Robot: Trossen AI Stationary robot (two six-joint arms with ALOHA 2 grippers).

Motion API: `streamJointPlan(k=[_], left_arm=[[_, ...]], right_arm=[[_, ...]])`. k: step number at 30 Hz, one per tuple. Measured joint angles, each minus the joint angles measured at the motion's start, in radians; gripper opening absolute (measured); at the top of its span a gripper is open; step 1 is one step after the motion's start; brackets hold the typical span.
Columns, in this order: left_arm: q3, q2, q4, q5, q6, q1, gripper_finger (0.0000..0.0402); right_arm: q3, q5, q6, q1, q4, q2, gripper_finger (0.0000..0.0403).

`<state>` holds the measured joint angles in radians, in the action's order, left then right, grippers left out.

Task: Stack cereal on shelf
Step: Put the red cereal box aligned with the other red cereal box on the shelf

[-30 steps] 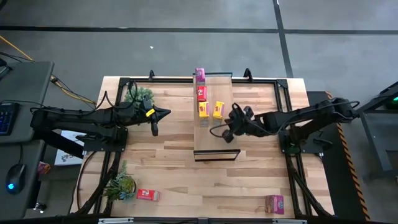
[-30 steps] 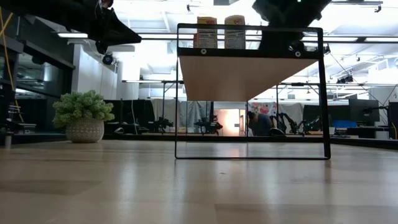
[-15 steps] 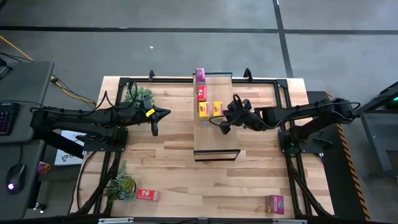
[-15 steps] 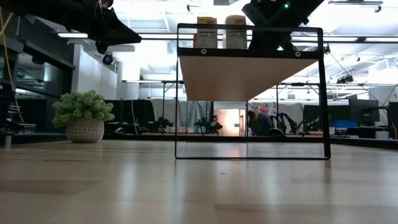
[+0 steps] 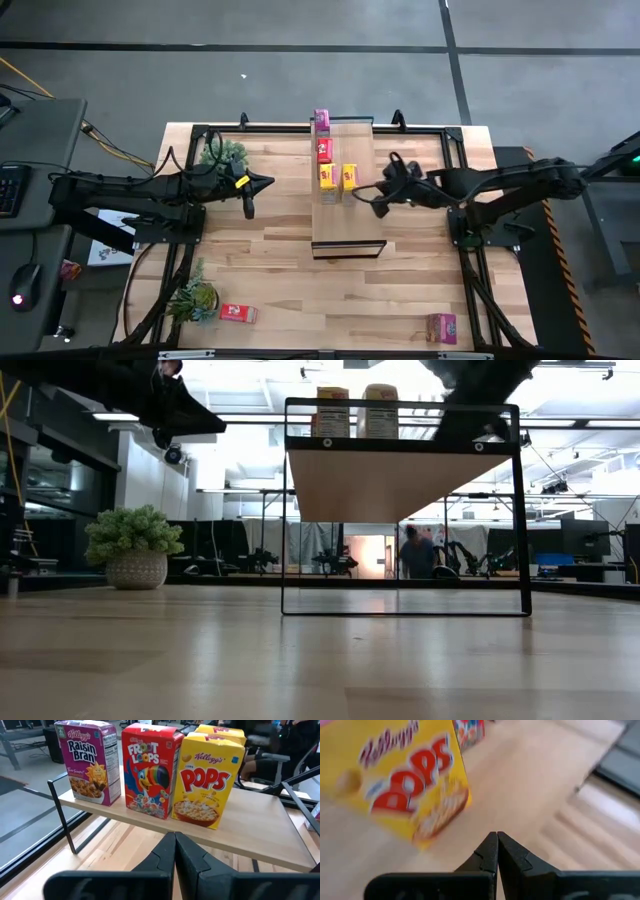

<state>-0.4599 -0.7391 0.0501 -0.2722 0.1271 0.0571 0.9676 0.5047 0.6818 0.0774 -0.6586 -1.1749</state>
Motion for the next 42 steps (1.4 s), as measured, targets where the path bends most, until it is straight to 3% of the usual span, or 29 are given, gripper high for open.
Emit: streamJointPlan(k=[8,15,19,30,35,38,42], left_arm=[[0.000,0.000,-0.012,0.008,-0.008,0.000,0.0000],[-0.010,0.000,0.009,0.243,-0.043,0.000,0.0028],[-0.041,0.000,0.003,0.371,-0.065,0.000,0.0075],[-0.050,0.000,-0.022,0.463,-0.079,0.000,0.0257],[-0.078,-0.001,-0.051,0.581,0.002,-0.024,0.0306],[-0.132,-0.021,-0.141,0.568,0.041,-0.115,0.0316],[-0.214,-0.084,-0.292,0.415,0.070,-0.310,0.0315]], right_arm=[[0.000,0.020,0.188,0.164,-0.131,0.118,0.0000],[0.000,0.147,0.193,0.262,-0.140,0.122,0.0000],[0.000,0.173,0.193,0.273,-0.149,0.122,0.0000],[0.000,0.179,0.219,0.272,-0.154,0.122,0.0000],[0.000,0.184,0.219,0.270,-0.154,0.122,0.0000],[0.000,0.185,0.217,0.270,-0.154,0.121,0.0000],[0.000,0.185,0.215,0.270,-0.155,0.121,0.0000]])
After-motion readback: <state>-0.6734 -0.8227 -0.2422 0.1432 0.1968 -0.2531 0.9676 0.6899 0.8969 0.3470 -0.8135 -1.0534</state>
